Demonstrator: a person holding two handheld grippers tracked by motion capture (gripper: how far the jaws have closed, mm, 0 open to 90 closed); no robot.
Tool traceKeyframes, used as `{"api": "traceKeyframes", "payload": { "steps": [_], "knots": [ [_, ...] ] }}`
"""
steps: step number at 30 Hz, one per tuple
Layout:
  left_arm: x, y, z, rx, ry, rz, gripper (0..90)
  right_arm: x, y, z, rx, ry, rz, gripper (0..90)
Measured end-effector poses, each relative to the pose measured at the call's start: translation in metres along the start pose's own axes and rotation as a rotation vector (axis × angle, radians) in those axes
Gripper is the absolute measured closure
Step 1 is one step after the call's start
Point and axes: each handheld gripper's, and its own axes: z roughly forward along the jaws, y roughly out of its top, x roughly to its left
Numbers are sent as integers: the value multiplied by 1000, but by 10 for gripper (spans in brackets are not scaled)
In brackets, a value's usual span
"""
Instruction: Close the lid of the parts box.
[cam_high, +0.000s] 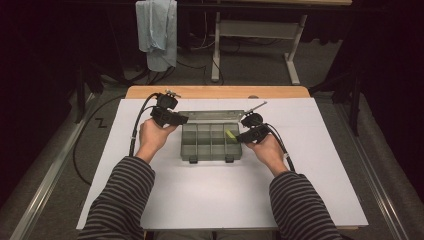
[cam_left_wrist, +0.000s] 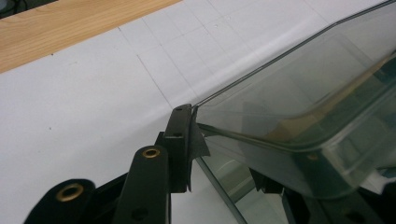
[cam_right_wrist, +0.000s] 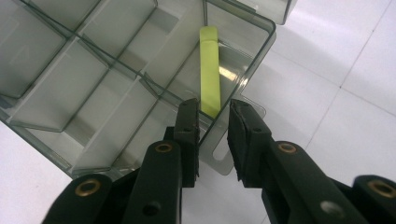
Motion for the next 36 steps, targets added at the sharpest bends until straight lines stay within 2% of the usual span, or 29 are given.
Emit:
{"api": "traceKeyframes", "payload": {
  "steps": [5,11,14,18,20,24,36],
  "knots": [
    [-1,-1,0,-1,4,6,636,1,0,0,-5,-3,-20,730],
    [-1,-3,0,1,0,10,636,3,-1,-8,-23,20,-15,699],
    [-1,-4,0,-2,-1,6,636,2,-1,-16,-48,24,-21,743],
    [0,-6,0,6,-7,4,637,-1,0,-23,-73,49,-20,867],
    [0,-7,1,7,-8,3,637,-2,0,-26,-91,55,-18,892],
    [1,-10,3,14,-11,3,639,-4,1,-31,-129,60,-12,900],
    [2,-16,7,35,-22,4,632,-11,5,-40,-182,80,10,900]
  ]
}}
